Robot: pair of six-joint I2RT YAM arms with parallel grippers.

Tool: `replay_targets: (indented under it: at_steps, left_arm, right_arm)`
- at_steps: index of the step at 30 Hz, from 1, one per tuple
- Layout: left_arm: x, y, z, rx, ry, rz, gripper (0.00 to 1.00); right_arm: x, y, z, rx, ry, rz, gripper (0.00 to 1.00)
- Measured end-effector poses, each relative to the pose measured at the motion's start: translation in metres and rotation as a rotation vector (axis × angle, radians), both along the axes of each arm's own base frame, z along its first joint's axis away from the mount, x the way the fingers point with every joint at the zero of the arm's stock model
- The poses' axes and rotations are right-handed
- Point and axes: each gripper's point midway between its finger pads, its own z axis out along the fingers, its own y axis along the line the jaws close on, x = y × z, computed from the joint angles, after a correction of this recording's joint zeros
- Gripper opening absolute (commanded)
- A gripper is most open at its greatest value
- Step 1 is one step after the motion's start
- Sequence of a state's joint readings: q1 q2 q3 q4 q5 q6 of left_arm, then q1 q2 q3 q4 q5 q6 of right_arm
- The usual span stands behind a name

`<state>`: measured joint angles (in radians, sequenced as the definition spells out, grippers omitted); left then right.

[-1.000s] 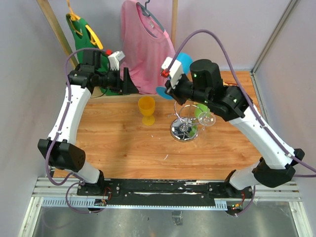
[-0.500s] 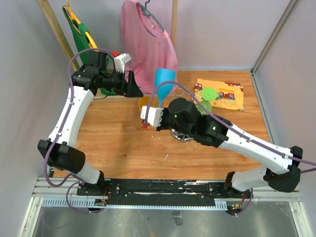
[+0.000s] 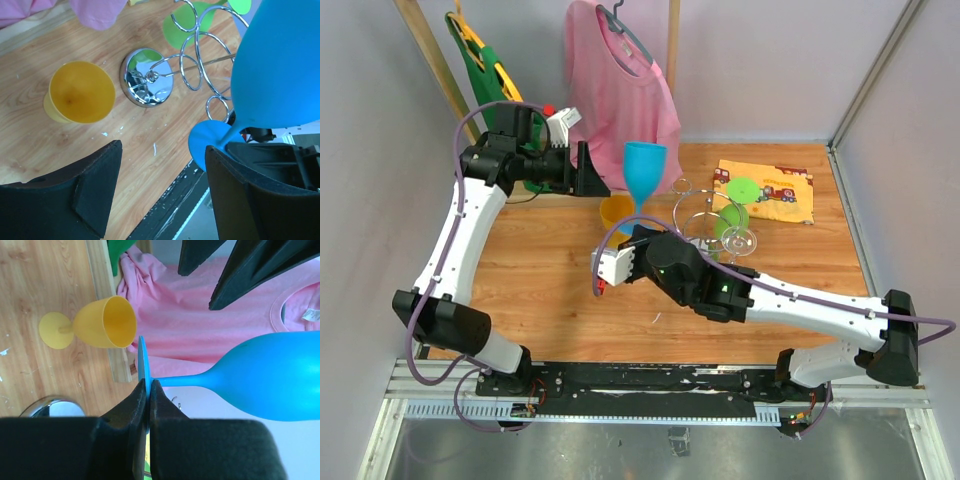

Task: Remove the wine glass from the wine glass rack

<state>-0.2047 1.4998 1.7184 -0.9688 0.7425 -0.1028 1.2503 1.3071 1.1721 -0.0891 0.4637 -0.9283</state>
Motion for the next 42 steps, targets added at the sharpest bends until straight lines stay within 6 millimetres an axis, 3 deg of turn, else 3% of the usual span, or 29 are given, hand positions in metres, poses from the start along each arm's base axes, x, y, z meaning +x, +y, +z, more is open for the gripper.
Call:
replay_targets:
  at_steps: [5,12,20,26,32,42]
  left_arm:
    - [-0.003,-0.003,0.001,-0.027,0.042,0.006,0.72]
    - [0.0,-0.007,-0.006,-0.044,0.102,0.005,0.72]
    - [0.011,-0.004,0.004,-0.093,0.132,0.024,0.72]
    - [0.019,0.013,0.01,-0.148,0.172,0.075,0.72]
    - [0.014,0.008,0.016,-0.194,0.21,0.056,0.71]
    - [0.004,0.001,0.027,-0.272,0.298,0.042,0.71]
  right_arm:
    - [0.004,-0.005,-0.01,-0.022,-0.049,-0.042,0.01]
    - [-0.01,-0.003,-0.036,-0.101,-0.109,-0.014,0.01]
    - [-0.006,0.008,-0.025,-0.074,-0.213,-0.031,0.01]
    - [-0.002,0.008,-0.041,-0.117,-0.288,-0.038,0.01]
    - [0.0,0.01,-0.058,-0.163,-0.324,-0.037,0.01]
    - [0.002,0.017,-0.056,-0.156,-0.361,-0.035,0.01]
